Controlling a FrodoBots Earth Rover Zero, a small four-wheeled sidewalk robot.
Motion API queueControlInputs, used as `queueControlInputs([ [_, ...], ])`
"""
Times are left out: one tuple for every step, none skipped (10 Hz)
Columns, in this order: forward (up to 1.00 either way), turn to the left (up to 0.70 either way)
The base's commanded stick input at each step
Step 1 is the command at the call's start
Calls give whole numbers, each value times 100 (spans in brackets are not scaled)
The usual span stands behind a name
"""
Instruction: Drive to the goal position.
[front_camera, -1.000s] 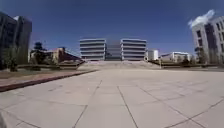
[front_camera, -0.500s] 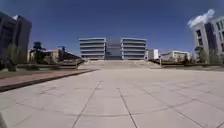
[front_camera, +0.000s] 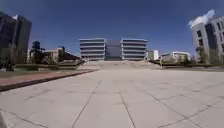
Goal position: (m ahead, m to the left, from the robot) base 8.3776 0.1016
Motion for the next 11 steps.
queueControlInputs([
  [70, 1],
  [70, 1],
  [70, 1],
  [70, 1],
  [70, 1],
  [70, 1],
  [70, 1],
  [70, 1],
  [70, 1],
  [70, 1],
  [70, 1],
])
